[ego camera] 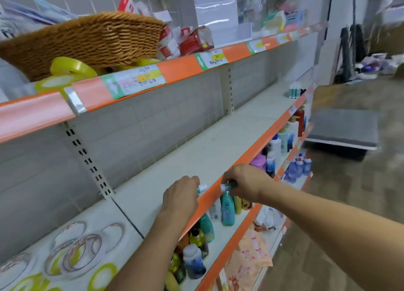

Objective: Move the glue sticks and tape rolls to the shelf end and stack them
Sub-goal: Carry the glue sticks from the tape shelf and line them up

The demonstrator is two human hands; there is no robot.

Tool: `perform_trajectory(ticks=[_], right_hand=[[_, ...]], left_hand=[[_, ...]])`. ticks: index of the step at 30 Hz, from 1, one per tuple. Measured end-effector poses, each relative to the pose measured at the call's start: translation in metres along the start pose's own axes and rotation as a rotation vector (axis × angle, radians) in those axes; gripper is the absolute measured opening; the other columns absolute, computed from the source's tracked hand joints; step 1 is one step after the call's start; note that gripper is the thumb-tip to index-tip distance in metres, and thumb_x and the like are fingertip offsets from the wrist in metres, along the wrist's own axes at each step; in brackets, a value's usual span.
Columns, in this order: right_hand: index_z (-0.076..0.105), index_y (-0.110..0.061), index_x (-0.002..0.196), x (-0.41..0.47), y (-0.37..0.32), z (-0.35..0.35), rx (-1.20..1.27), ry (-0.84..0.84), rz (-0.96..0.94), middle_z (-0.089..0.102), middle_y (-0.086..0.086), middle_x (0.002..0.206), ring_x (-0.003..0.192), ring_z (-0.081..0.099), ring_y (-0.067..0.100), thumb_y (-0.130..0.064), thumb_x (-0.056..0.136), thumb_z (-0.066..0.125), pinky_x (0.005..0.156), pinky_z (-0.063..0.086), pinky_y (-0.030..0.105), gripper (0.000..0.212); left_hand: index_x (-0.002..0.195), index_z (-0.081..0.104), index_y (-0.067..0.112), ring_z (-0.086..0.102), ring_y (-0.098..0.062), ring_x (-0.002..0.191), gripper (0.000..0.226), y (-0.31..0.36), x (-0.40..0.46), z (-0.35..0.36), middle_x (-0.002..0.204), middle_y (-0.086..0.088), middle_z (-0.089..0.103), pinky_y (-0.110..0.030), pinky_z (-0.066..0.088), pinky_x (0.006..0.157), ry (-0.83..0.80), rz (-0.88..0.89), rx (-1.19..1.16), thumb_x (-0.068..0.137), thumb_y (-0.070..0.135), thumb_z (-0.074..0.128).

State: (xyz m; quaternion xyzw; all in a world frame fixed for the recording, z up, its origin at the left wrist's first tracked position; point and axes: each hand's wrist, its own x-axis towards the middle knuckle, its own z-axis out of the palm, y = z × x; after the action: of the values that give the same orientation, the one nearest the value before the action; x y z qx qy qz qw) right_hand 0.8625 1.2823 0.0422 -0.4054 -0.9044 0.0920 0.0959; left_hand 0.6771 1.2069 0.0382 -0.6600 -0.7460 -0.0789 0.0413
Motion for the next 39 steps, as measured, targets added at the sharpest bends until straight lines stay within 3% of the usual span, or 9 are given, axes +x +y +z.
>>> perform_trajectory(ticks=[6, 14, 20, 26, 30, 35, 39], right_hand=[[0.069, -0.026, 0.113, 0.0, 0.075, -0.022, -0.046, -0.014, 0.07, 0.068, -0.001, 0.11, 0.102, 0.062, 0.022, -0.021, 0.082, 0.07, 0.08, 0.054, 0.039, 0.031], [0.069, -0.027, 0.108, 0.006, 0.161, -0.043, -0.06, 0.019, 0.153, 0.067, -0.004, 0.103, 0.088, 0.053, 0.015, -0.021, 0.085, 0.07, 0.075, 0.053, 0.036, 0.024], [0.068, -0.027, 0.113, 0.025, 0.228, -0.045, -0.069, 0.015, 0.223, 0.067, -0.001, 0.109, 0.097, 0.061, 0.023, -0.023, 0.084, 0.068, 0.078, 0.055, 0.041, 0.029], [0.065, -0.028, 0.123, 0.048, 0.303, -0.048, -0.088, -0.011, 0.325, 0.066, -0.002, 0.12, 0.109, 0.06, 0.02, -0.025, 0.087, 0.068, 0.087, 0.055, 0.038, 0.036], [0.066, -0.032, 0.119, 0.062, 0.355, -0.061, -0.087, -0.001, 0.404, 0.067, -0.004, 0.115, 0.104, 0.061, 0.02, -0.025, 0.085, 0.068, 0.073, 0.048, 0.029, 0.035], [0.067, -0.032, 0.111, 0.067, 0.413, -0.074, -0.104, 0.04, 0.527, 0.066, -0.002, 0.107, 0.1, 0.061, 0.024, -0.021, 0.083, 0.064, 0.066, 0.038, 0.028, 0.03], [0.068, -0.029, 0.107, 0.062, 0.465, -0.087, -0.1, 0.037, 0.612, 0.067, -0.001, 0.106, 0.1, 0.061, 0.025, -0.022, 0.084, 0.064, 0.065, 0.037, 0.028, 0.025]], left_hand=[[0.11, 0.057, 0.023, 0.058, -0.024, 0.096, 0.02, 0.072, 0.05, 0.007, 0.106, -0.001, 0.059, -0.033, 0.046, 0.073, -0.011, 0.074, -0.004, 0.091, 0.017, 0.056], [0.114, 0.056, 0.024, 0.061, -0.026, 0.096, 0.023, 0.144, 0.123, 0.036, 0.107, -0.003, 0.058, -0.035, 0.046, 0.071, -0.009, 0.186, 0.0, 0.092, 0.017, 0.056], [0.116, 0.053, 0.02, 0.06, -0.027, 0.094, 0.026, 0.183, 0.183, 0.05, 0.107, -0.004, 0.057, -0.033, 0.039, 0.066, -0.046, 0.262, -0.009, 0.091, 0.013, 0.057], [0.111, 0.052, 0.019, 0.06, -0.03, 0.098, 0.019, 0.231, 0.255, 0.068, 0.11, -0.005, 0.058, -0.037, 0.048, 0.075, -0.056, 0.349, 0.001, 0.093, 0.013, 0.05], [0.114, 0.052, 0.019, 0.06, -0.031, 0.107, 0.029, 0.273, 0.309, 0.075, 0.117, -0.004, 0.059, -0.036, 0.047, 0.079, -0.07, 0.414, 0.003, 0.087, 0.009, 0.054], [0.112, 0.054, 0.019, 0.062, -0.029, 0.099, 0.023, 0.338, 0.371, 0.084, 0.112, -0.006, 0.06, -0.032, 0.041, 0.068, -0.058, 0.569, -0.007, 0.091, 0.011, 0.053], [0.105, 0.056, 0.021, 0.058, -0.017, 0.077, 0.014, 0.387, 0.408, 0.099, 0.095, 0.002, 0.06, -0.021, 0.034, 0.058, -0.087, 0.633, -0.104, 0.092, 0.014, 0.056]])
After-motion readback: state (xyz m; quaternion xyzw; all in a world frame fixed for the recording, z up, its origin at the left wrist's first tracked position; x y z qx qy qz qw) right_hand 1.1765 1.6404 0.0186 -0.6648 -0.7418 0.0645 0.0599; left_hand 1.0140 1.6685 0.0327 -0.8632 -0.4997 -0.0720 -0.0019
